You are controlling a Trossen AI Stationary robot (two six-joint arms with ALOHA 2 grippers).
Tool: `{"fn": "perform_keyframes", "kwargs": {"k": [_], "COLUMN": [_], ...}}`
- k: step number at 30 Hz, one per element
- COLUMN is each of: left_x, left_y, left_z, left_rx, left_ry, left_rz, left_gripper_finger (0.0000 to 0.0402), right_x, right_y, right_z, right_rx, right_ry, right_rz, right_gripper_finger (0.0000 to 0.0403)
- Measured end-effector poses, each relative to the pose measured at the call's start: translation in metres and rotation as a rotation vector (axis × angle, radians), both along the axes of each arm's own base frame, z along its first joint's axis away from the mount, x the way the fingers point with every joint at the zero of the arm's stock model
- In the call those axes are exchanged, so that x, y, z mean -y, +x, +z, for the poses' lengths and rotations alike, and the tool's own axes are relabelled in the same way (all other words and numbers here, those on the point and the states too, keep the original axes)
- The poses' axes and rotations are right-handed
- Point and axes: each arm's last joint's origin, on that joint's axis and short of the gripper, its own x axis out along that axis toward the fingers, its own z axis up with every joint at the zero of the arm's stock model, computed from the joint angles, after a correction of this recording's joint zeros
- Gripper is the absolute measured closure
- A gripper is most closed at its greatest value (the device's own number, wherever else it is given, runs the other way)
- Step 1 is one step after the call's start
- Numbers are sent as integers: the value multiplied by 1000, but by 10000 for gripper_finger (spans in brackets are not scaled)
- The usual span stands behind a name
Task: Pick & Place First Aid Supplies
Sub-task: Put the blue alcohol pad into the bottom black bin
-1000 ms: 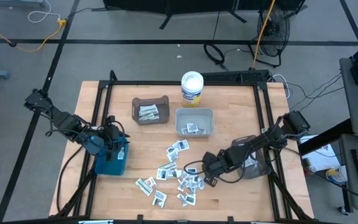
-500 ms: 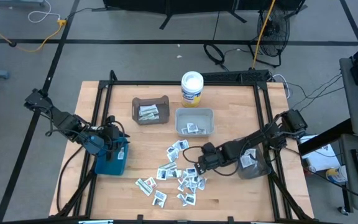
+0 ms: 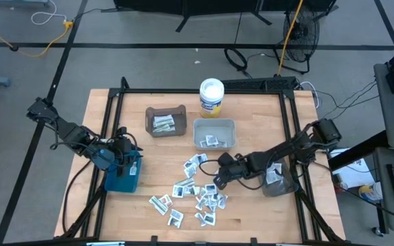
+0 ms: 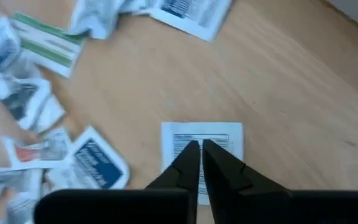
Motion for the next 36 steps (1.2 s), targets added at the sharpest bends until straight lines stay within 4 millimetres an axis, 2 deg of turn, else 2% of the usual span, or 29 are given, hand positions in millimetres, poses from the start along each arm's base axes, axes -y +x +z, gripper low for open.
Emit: {"fn": "perform_keyframes", "kwargs": {"k": [4,9,13,19,23,27,36], "left_x": [0,0,0,0,0,0,0], "left_y": [0,0,0,0,0,0,0], "left_z": [0,0,0,0,0,0,0], "left_rx": [0,-1,0,0,0,0,9], "left_ry": [0,2,2,1,2,2,10], "left_rz": [0,-2,-1,-1,-1,0,13], "left_gripper_finger": [284,284,284,284,284,284,284], "right_x": [-1,-9,-10,-6,-2,0,4], "right_y": [3,12,13,8,4,5,7], "right_z": [3,12,13,8,5,1,-5], "right_rx": [35,151,152,62,7,-13,-37], "right_ry": [-57,-183,-266,-288,-226,-157,-214], "right_rz": [101,340,492,527,495,509,568], "right_gripper_finger": [335,250,185,120,103,104,129]}}
